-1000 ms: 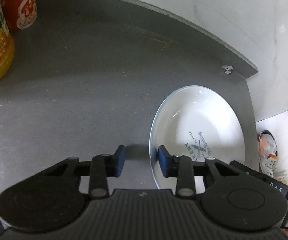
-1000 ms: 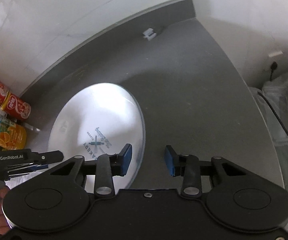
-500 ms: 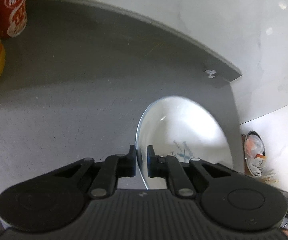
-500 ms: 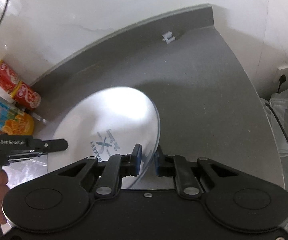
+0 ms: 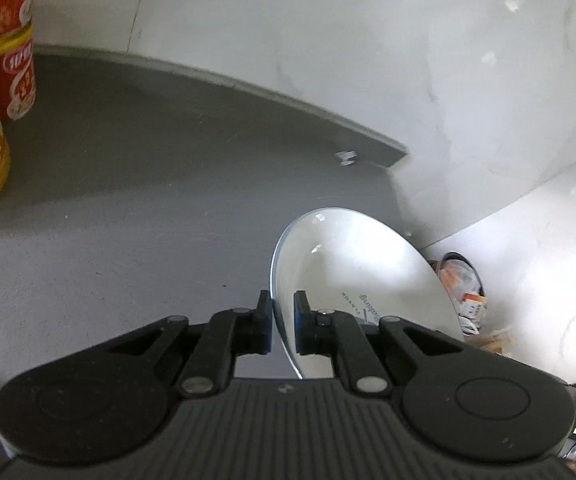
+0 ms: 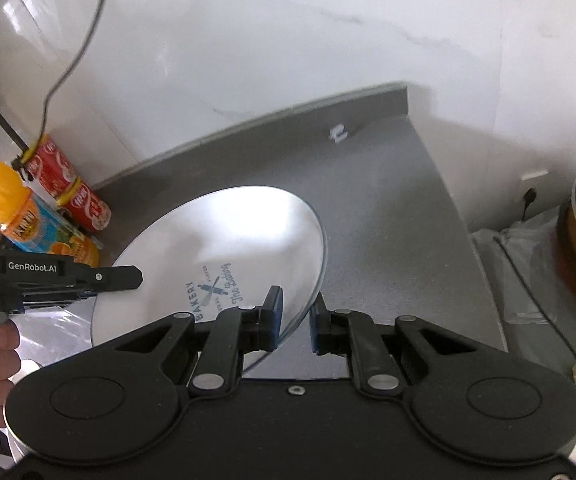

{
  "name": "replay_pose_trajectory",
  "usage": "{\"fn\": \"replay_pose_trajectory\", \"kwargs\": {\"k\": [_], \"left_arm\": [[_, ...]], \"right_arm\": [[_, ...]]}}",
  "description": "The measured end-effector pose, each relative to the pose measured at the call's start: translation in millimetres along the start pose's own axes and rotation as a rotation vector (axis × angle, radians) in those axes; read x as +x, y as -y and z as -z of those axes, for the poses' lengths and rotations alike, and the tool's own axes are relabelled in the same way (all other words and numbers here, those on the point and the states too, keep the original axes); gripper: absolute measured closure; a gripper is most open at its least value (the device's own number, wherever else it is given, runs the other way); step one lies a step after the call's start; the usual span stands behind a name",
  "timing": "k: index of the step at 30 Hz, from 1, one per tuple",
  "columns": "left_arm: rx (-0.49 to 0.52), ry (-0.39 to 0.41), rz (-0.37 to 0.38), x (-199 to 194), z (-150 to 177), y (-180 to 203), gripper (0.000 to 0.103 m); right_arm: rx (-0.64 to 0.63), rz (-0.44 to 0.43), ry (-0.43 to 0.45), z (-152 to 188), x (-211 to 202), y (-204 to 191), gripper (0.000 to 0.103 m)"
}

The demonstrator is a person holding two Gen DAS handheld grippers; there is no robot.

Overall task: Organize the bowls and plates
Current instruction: 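Carry the 'Bakery' plate with both grippers and lower it onto the plate stack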

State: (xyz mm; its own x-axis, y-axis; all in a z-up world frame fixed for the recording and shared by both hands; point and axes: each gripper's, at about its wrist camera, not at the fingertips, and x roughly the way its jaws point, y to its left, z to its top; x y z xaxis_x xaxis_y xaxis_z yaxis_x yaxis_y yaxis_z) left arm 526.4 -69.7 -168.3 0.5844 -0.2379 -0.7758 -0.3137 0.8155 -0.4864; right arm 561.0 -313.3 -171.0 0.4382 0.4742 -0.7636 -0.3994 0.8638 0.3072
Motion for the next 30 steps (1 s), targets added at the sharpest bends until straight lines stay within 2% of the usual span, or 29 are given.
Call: {"fn": "replay_pose_trajectory", "kwargs": {"k": [13, 22, 30], "left_arm": [[0.084, 0.074, 0.060, -90, 23, 1, 0.095], [0.084, 0.114, 0.059, -147, 42, -31, 0.095], [0.069, 0.130, 0.042, -176, 54, -68, 0.095]], "right_arm": [[0.004, 0.033, 0.110, 22, -70, -55, 0.089], [0.000, 0.015, 0.134, 45, -90, -102, 0.089], [-0.018, -0.004, 0.138, 68, -93, -145, 0.089]]}}
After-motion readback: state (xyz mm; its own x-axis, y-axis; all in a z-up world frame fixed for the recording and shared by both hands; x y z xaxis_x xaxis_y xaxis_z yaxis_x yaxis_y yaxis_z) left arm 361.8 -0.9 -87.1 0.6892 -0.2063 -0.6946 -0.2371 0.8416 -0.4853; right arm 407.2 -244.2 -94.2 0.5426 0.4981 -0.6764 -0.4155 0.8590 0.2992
